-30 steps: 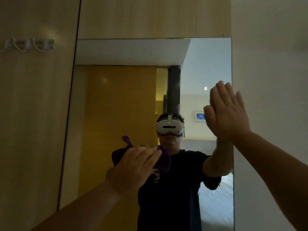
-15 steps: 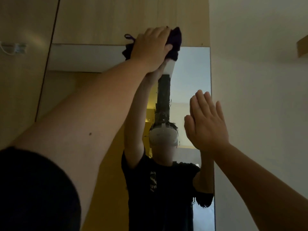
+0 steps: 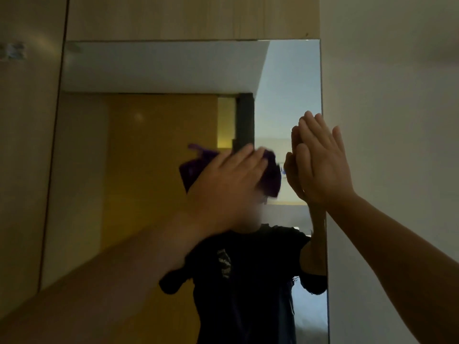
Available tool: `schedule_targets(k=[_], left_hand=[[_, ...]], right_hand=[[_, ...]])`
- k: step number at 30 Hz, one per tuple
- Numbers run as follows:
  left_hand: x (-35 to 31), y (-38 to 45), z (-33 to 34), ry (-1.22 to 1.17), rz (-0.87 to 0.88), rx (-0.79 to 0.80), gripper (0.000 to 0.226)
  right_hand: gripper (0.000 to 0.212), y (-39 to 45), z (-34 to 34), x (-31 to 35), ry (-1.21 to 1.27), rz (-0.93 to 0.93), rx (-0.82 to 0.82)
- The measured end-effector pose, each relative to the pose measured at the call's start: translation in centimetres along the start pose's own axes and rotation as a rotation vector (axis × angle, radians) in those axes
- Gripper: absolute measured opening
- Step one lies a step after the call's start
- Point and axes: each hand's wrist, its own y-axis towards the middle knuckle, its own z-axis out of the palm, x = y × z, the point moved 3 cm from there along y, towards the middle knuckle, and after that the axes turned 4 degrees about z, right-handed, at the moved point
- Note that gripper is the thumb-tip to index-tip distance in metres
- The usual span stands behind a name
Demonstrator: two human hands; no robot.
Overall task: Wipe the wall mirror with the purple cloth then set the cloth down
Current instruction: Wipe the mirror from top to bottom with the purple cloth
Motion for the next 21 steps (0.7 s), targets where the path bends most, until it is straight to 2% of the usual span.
schedule_targets(k=[4,7,12,16,21], left_hand=[[-5.6,-7.9,1.9,-0.023,0.097,0.011,0.058],[-7.5,-11.1,3.0,0.001,0.107,0.015,0.057],[-7.4,-11.0,2.8,0.002,0.089,-0.086,0.051],[-6.9,-10.4,1.8,-0.091,0.069,-0.216,0.04],[-3.5,-5.0,0.4,-0.223,-0.089,-0.341,0.042]], right_hand=[[0.062,0.0,0.0,0.2,-0.015,0.004,0.006],[0.063,0.0,-0.4,0.3,-0.016,0.015,0.025],[0.064,0.2,-2.3,-1.5,-0.063,0.052,0.008],[0.063,0.4,-3.1,-4.4,-0.167,0.125,0.038],[0.063,-0.7,-1.5,-8.2,-0.34,0.08,0.143]])
